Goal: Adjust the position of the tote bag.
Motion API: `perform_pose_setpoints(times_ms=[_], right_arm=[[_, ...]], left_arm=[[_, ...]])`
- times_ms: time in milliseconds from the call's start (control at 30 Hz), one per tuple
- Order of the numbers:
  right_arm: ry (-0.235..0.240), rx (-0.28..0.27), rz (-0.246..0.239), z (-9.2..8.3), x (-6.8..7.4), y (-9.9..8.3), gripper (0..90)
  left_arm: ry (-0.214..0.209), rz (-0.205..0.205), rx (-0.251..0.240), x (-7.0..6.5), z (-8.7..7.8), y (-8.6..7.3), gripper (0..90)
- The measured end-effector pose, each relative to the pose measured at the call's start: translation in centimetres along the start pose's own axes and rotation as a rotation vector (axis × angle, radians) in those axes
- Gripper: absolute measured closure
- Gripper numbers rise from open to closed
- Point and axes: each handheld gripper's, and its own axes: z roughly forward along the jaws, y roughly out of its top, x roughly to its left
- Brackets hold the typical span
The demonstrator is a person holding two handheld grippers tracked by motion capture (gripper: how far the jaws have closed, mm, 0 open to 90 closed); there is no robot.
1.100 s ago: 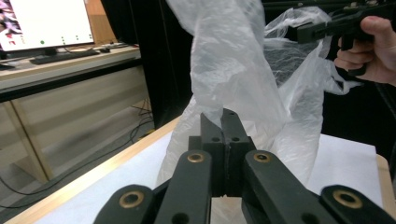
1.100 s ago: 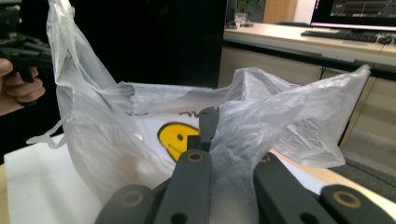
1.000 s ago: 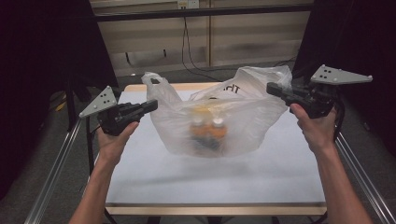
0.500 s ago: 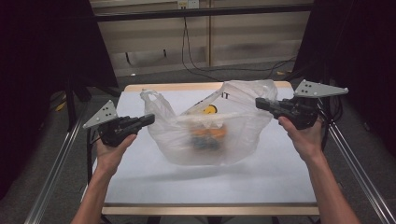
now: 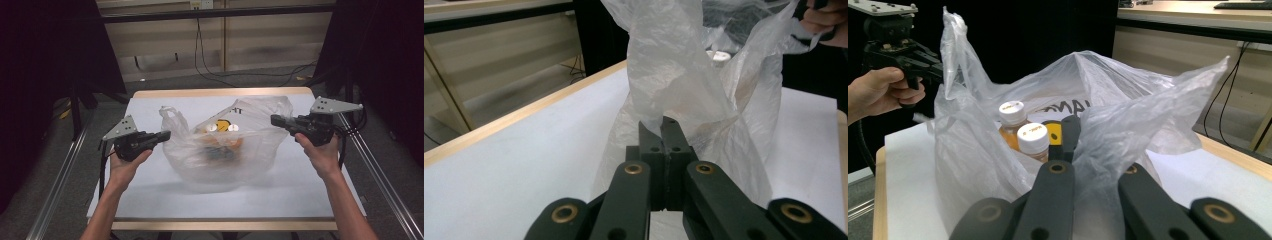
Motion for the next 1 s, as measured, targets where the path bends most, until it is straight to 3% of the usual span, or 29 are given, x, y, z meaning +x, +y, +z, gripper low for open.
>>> perform_pose_setpoints(times_ms=[167, 400, 567, 667, 1000], right_arm=[[-0.003, 0.062, -0.005, 1.3, -0.2, -1.3, 90.0], [-0.017, 0.085, -0.015, 1.6, -0.7, -1.8, 90.0], [-0.029, 0.101, 0.006, 1.7, -1.4, -2.6, 90.0], [-0.033, 0.109, 0.008, 1.8, -1.5, -2.8, 90.0], [-0.026, 0.159, 0.001, 2.8, -1.8, -4.0, 90.0]], left_arm=[[-0.007, 0.004, 0.020, 0.3, 0.4, -0.5, 90.0], [-0.017, 0.006, 0.052, 0.5, 0.9, -1.1, 90.0], [-0.006, 0.015, 0.067, 0.6, 1.0, -1.3, 90.0], [-0.021, 0.001, 0.068, 0.6, 1.2, -1.6, 90.0], [-0.034, 0.008, 0.130, 0.6, 1.8, -2.4, 90.0]])
